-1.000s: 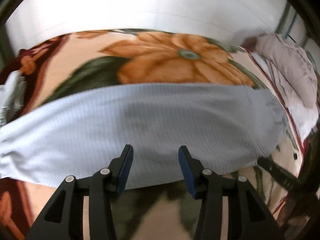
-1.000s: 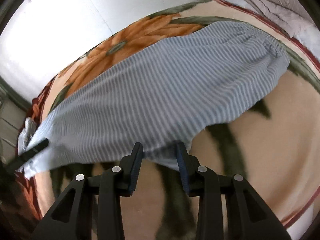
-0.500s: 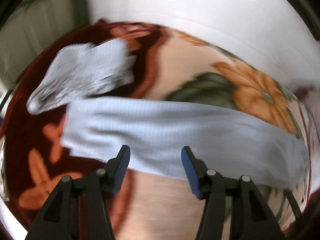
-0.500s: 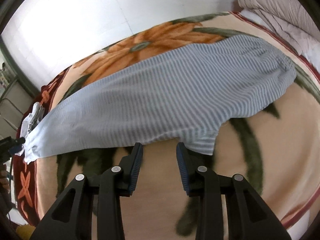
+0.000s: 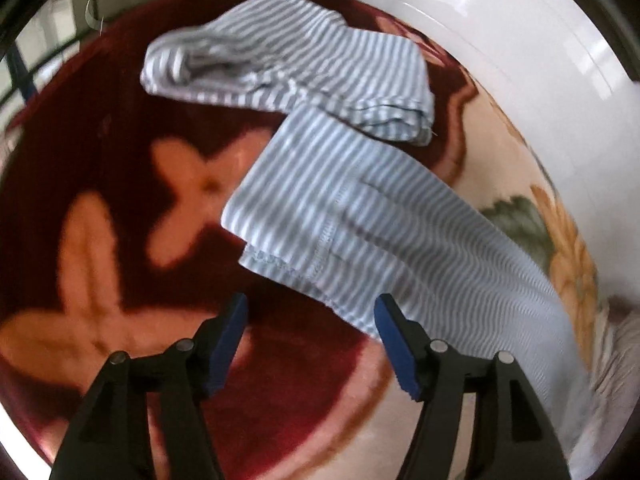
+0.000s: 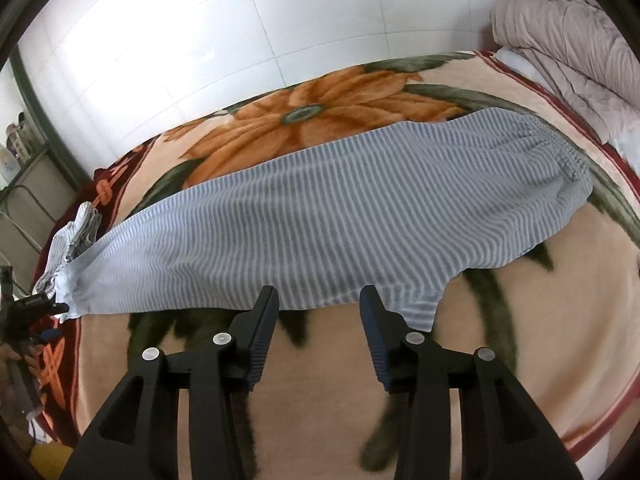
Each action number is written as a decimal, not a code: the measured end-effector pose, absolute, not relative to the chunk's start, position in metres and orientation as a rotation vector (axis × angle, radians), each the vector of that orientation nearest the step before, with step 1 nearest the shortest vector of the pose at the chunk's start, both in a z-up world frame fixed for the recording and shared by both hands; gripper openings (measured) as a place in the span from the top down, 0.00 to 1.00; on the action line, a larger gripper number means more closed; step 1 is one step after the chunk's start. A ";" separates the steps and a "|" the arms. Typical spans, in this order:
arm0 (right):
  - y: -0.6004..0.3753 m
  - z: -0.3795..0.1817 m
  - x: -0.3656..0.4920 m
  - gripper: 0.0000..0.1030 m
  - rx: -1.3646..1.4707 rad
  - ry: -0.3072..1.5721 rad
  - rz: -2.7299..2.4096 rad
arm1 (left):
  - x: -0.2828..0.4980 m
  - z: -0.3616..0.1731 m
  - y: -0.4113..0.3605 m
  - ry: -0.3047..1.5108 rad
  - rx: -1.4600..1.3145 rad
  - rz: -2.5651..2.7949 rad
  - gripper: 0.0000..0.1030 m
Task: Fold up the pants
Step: 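Grasp the end of the pants leg with the left tool, then lift the leg end with the left tool, fold it over the pants, release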
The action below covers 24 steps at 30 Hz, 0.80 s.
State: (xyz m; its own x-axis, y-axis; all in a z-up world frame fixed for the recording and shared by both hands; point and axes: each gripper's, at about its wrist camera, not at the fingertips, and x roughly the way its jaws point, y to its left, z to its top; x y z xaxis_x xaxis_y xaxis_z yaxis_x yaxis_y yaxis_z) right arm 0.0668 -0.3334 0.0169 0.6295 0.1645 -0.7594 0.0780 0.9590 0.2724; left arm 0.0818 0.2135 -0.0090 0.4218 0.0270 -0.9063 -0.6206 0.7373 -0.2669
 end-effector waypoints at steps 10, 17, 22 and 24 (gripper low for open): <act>-0.338 0.005 0.065 0.57 0.300 0.890 0.044 | 0.095 -0.017 0.225 0.972 -0.798 0.499 0.28; -0.336 -0.001 0.064 0.57 0.266 0.889 0.074 | 0.114 -0.018 0.210 1.017 -0.652 0.622 0.44; -0.346 -0.007 0.065 0.57 0.325 0.903 0.078 | 0.119 -0.012 0.205 1.008 -0.635 0.581 0.86; -0.352 -0.009 0.064 0.57 0.357 0.904 0.082 | 0.121 -0.004 0.199 1.001 -0.597 0.575 0.88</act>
